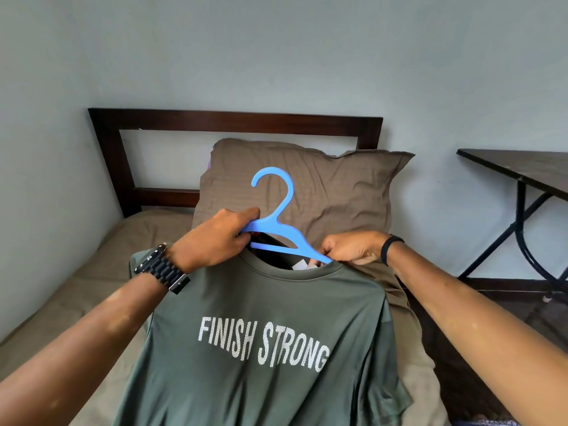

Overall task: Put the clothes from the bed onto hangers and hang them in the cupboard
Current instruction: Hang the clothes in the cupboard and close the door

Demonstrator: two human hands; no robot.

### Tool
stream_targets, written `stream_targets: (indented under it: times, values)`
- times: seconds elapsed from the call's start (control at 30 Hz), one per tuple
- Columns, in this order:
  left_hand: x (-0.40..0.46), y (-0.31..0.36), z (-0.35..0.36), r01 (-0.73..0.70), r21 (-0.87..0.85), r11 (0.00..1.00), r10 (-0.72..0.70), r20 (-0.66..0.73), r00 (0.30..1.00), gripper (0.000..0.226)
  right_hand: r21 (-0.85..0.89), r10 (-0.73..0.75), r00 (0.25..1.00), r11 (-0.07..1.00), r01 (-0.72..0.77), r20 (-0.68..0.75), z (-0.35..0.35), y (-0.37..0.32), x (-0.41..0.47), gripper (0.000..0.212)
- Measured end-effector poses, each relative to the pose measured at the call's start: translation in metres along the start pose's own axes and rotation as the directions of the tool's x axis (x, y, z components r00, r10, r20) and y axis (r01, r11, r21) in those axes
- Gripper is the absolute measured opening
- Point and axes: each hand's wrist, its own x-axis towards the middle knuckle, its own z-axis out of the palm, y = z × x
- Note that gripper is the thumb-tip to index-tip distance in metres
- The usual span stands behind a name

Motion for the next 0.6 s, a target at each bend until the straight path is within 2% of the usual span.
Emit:
stream_targets:
  times: [0.07, 0.13, 0.2, 0.3, 0.43, 0.53, 0.6]
  values:
    - [0.0, 0.002, 0.001, -0.001, -0.01, 1.0, 0.001, 0.015, 1.0, 0.024, -0.103, 0.036, 0.999, 0.994, -0.038, -0.022, 0.002, 0.0, 0.001, 0.028]
    - [0.0, 0.006, 0.002, 0.007, -0.014, 1.0, -0.006, 0.028, 1.0, 0.025, -0.283, -0.004, 0.996, 0.959, -0.023, -0.094, 0.002, -0.003, 0.0, 0.029]
    - [0.0, 0.009, 0.003, 0.003, -0.014, 1.0, -0.002, 0.036, 0.999, 0.025, -0.484, -0.024, 0.988, 0.873, -0.054, -0.154, 0.0, -0.008, -0.002, 0.03]
    - [0.0, 0.011, 0.005, 0.002, -0.02, 1.0, -0.002, 0.043, 0.999, 0.026, -0.694, 0.031, 0.983, 0.704, -0.151, -0.182, -0.001, -0.016, -0.003, 0.028]
    - [0.002, 0.012, 0.006, 0.013, -0.006, 1.0, -0.013, 0.063, 0.998, 0.027, -0.758, 0.061, 0.985, 0.632, -0.162, -0.16, 0.002, -0.019, -0.003, 0.032]
    - [0.003, 0.014, 0.006, 0.009, -0.016, 1.0, -0.008, 0.081, 0.997, 0.026, -0.793, 0.163, 0.984, 0.589, -0.157, -0.074, -0.001, -0.018, 0.005, 0.032]
    - [0.004, 0.017, 0.007, 0.006, -0.02, 1.0, -0.004, 0.099, 0.995, 0.024, -0.771, 0.246, 0.969, 0.61, -0.184, -0.037, -0.002, -0.016, 0.009, 0.031]
